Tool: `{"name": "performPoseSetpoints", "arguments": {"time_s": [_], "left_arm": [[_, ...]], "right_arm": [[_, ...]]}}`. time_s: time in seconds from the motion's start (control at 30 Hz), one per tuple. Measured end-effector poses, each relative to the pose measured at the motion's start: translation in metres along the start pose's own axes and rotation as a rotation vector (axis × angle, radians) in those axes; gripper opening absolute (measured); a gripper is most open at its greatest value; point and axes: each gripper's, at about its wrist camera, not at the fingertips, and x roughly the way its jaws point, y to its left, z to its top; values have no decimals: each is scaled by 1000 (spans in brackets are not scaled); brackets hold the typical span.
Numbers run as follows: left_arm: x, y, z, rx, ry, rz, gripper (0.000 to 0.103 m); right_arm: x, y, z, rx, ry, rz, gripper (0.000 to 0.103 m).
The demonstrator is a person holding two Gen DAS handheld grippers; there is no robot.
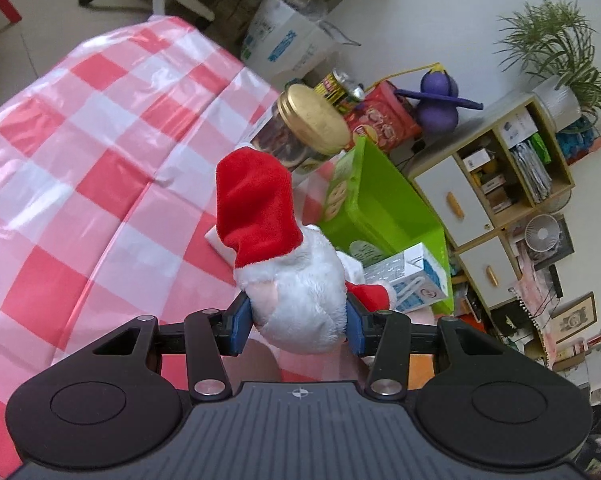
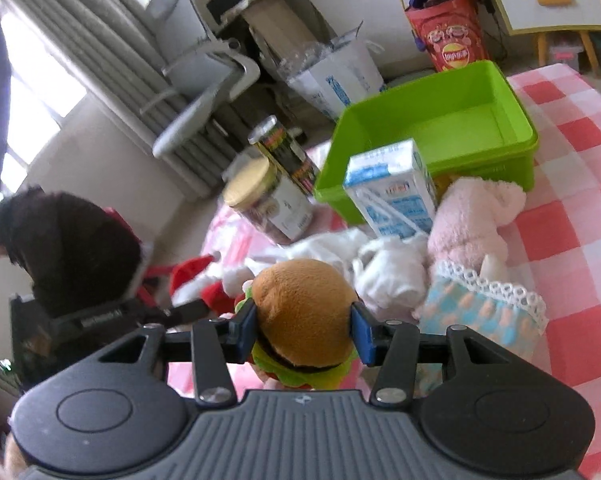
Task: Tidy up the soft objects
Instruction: 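Carry both plushes over the green bin and open both tools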
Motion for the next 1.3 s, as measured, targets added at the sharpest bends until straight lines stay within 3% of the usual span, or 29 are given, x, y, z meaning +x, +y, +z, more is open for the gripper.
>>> {"name": "performPoseSetpoints", "arguments": {"time_s": [0.43, 0.67, 0.87, 1.03, 1.3], "left_arm": [[3, -51, 1, 174, -76, -12, 47], [20, -94, 22, 271, -117, 5, 47], [67, -129, 47, 384, -108, 34, 48], [118, -140, 47, 455, -63, 48, 48], [158, -137, 49, 492, -15, 72, 49]], "right_arm": [[-25, -20, 20, 111, -149, -19, 24], [-37, -31, 60, 158, -259, -86, 24], [-15, -51, 98, 133, -349, -230, 24], [14, -83, 103, 215, -358, -239, 24], [37, -91, 99, 177, -361, -259, 25]]}}
